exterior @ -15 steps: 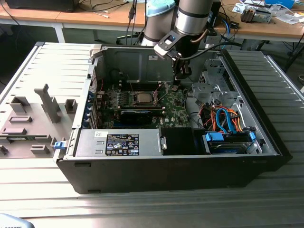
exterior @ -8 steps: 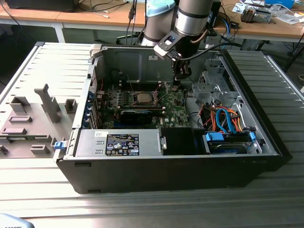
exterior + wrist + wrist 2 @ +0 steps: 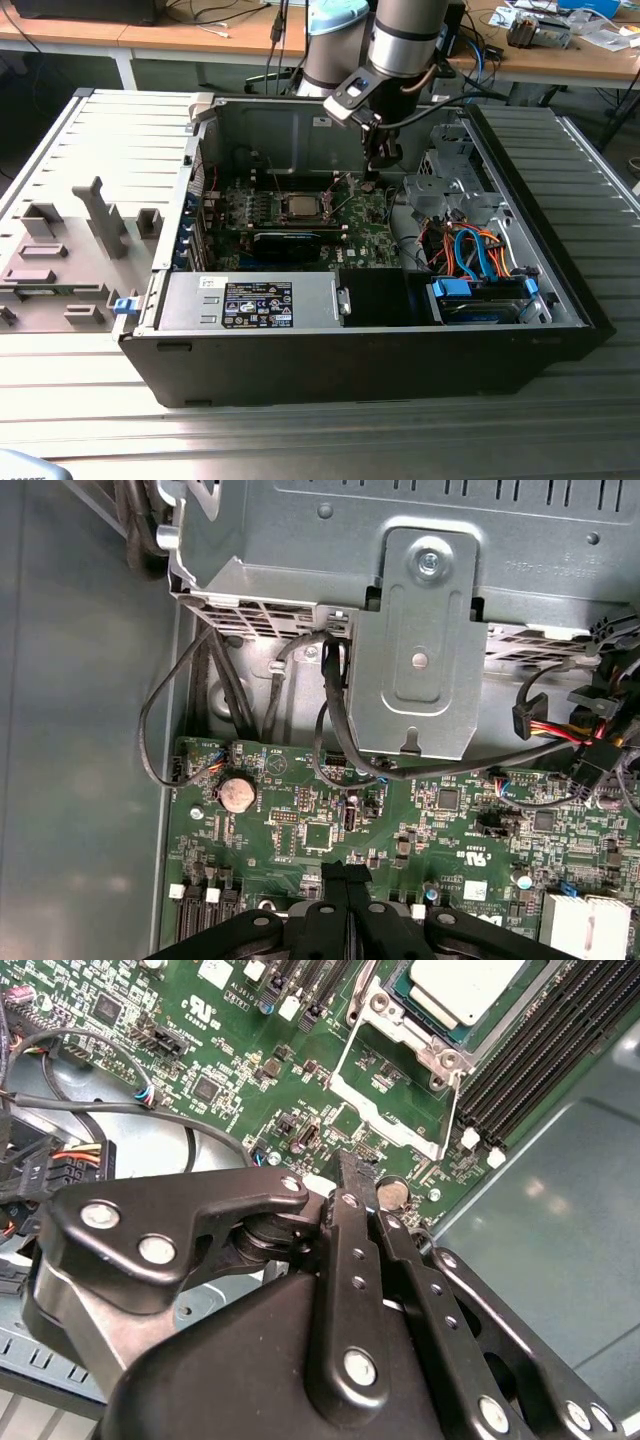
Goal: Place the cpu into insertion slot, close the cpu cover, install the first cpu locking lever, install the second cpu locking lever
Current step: 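Close the cpu cover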
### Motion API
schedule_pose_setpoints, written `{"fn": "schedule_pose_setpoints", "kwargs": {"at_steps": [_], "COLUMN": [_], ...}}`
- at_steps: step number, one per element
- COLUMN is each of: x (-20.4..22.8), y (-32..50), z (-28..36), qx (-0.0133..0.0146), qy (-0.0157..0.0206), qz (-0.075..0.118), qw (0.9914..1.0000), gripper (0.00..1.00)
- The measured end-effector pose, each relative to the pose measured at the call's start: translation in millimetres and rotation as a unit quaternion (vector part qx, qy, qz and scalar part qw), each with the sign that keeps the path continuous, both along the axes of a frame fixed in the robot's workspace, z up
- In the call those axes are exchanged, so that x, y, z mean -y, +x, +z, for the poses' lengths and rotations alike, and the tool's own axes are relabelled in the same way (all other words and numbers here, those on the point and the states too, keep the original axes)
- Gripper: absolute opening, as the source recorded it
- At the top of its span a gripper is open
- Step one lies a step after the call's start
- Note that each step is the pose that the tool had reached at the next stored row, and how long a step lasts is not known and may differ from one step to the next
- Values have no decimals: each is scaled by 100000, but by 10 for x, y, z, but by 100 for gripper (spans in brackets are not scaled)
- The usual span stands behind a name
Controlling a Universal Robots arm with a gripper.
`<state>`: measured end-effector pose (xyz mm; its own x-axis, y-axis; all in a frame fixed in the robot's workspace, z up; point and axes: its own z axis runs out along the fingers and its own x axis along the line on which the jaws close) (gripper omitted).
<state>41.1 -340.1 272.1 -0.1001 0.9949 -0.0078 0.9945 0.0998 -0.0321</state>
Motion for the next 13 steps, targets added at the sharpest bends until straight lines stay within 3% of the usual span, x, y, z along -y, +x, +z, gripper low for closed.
{"fn": "schedule_pose_setpoints", "kwargs": {"at_steps": [9,13], "x": [-15,-22], "y": [9,13], "z": [-25,-63], "qx": [1,1], "qy": [-1,0], "qz": [-1,8], "qw": [100000,100000], "gripper": [11,11]}}
